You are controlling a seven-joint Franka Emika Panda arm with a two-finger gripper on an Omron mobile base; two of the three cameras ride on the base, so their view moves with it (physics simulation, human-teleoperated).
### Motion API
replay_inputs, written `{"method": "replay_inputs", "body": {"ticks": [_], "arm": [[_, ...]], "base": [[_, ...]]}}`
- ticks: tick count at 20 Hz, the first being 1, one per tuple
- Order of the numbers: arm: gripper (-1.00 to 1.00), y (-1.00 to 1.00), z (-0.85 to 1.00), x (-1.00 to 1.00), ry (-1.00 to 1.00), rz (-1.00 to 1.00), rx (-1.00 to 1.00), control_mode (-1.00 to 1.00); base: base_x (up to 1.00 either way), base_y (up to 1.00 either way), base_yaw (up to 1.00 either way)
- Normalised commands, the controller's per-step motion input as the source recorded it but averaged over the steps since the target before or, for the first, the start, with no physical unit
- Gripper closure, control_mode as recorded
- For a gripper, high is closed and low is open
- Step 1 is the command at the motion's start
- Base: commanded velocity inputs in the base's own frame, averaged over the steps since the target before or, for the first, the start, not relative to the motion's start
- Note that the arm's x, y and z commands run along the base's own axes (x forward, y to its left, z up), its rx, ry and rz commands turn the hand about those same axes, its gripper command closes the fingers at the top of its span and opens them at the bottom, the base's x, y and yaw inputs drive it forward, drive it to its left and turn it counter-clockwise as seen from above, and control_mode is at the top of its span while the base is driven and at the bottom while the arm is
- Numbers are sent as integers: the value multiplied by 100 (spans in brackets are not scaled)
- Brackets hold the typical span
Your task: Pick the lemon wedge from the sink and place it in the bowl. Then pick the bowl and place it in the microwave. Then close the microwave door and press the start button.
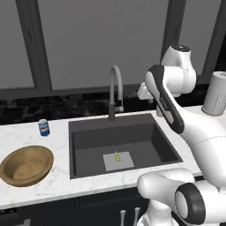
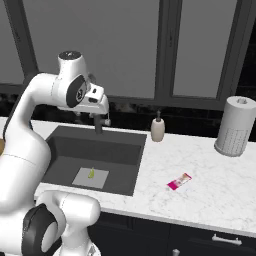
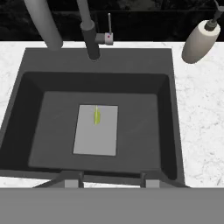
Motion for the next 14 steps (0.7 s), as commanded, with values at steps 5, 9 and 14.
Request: {"method": "replay_inputs", "body": {"ticks": [5,9,14], "arm": [[-100,1,0,-14,0,0,0,-100],[-100,1,0,-59,-2,0,0,-100],[-100,6,-2,-67,-1,0,0,-100]], "base": [[0,0,0],[0,0,0],[0,0,0]]}}
